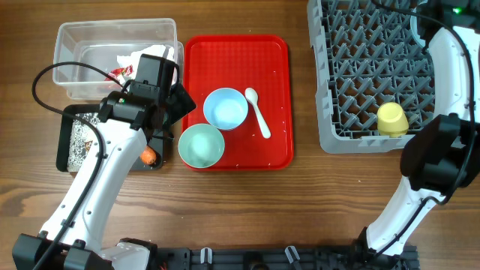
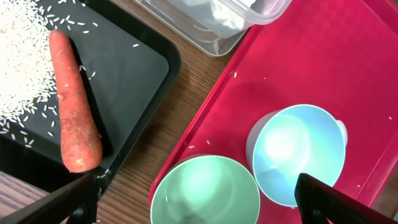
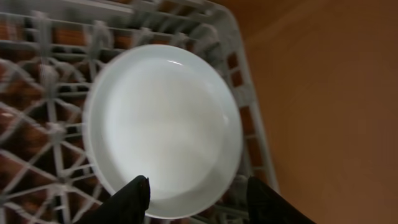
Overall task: Sort waste into correct bins and load items into the dishwasher rack
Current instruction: 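Lift the plate and stand it upright in the dish rack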
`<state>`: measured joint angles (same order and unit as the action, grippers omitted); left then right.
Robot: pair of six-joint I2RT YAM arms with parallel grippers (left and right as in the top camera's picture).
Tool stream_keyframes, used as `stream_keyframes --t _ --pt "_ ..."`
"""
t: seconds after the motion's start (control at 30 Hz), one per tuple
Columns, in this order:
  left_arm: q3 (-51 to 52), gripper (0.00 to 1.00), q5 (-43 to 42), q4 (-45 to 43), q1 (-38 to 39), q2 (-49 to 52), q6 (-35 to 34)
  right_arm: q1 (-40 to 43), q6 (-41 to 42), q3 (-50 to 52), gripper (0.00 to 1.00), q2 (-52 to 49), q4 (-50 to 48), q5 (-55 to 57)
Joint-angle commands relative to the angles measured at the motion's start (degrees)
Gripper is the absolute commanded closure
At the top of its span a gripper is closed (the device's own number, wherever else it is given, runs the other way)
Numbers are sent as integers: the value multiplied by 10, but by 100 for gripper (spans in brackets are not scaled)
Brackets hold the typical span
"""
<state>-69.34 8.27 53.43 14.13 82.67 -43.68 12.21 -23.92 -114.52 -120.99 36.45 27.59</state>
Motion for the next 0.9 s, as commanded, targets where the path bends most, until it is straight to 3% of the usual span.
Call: stream_keyframes --t 0.0,0.13,0.23,0.33,0.57,0.73,0.83,0.87 --pt "0 0 8 0 -1 5 -3 -16 31 -2 42 -11 7 -37" --pt "0 0 8 0 -1 5 -3 0 228 -2 34 -7 42 -80" --pt "0 0 8 0 -1 5 -3 86 340 -2 34 -5 63 -294" --pt "0 0 8 0 -1 5 -3 153 366 -2 36 -5 58 -374" --pt "0 0 8 0 -1 5 -3 210 409 -2 44 -53 89 -380" --pt "0 0 8 0 -1 5 -3 212 436 -2 54 -95 77 -380" --pt "0 0 8 0 -1 5 -3 212 440 -2 73 -109 59 -380" --pt "0 0 8 0 -1 5 -3 212 440 -2 84 -109 48 -380"
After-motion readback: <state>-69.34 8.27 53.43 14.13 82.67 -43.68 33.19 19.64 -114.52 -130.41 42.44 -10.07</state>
